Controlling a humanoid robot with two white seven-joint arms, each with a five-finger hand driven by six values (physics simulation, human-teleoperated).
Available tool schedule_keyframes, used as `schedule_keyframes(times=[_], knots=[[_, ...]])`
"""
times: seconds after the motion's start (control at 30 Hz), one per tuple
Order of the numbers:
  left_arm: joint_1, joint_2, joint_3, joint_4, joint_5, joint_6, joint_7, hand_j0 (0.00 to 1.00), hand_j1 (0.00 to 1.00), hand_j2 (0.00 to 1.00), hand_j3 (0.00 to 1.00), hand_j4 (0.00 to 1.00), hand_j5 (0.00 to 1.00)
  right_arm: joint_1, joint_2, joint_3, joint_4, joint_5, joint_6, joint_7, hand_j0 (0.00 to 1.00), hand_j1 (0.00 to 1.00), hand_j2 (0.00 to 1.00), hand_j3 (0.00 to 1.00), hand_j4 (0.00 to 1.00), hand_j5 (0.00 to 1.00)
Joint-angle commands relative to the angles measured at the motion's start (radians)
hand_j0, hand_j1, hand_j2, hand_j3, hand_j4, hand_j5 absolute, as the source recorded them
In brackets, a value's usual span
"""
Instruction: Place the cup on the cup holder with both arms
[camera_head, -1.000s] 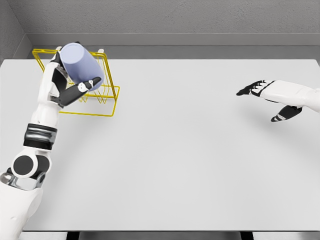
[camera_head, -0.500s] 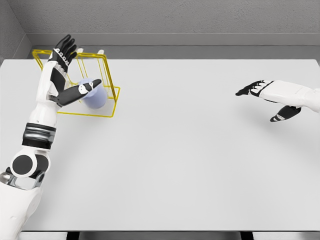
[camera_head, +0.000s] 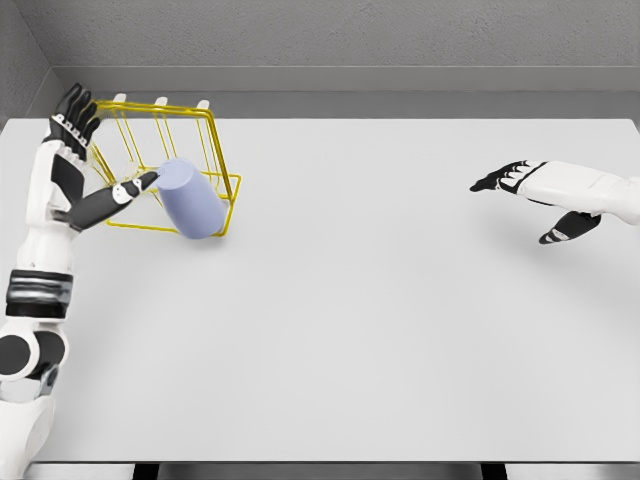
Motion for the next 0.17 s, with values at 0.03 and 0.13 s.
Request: schedule_keyframes(times=[0.03, 0.13], knots=[[0.021, 0.012, 0.054, -0.001, -0.001, -0.065, 0.002, 1.00, 1.00, 1.00, 1.00, 1.00, 1.00, 0.000, 0.002, 0.000, 0.004, -0.005, 0.003, 0.000, 1.00, 1.00, 1.00, 1.00, 1.00, 1.00], [0.043, 0.012, 0.049, -0.001, -0.001, -0.069, 0.002, 1.00, 1.00, 1.00, 1.00, 1.00, 1.00, 0.000, 0.002, 0.000, 0.004, -0.005, 0.003, 0.000, 1.00, 1.00, 1.00, 1.00, 1.00, 1.00]])
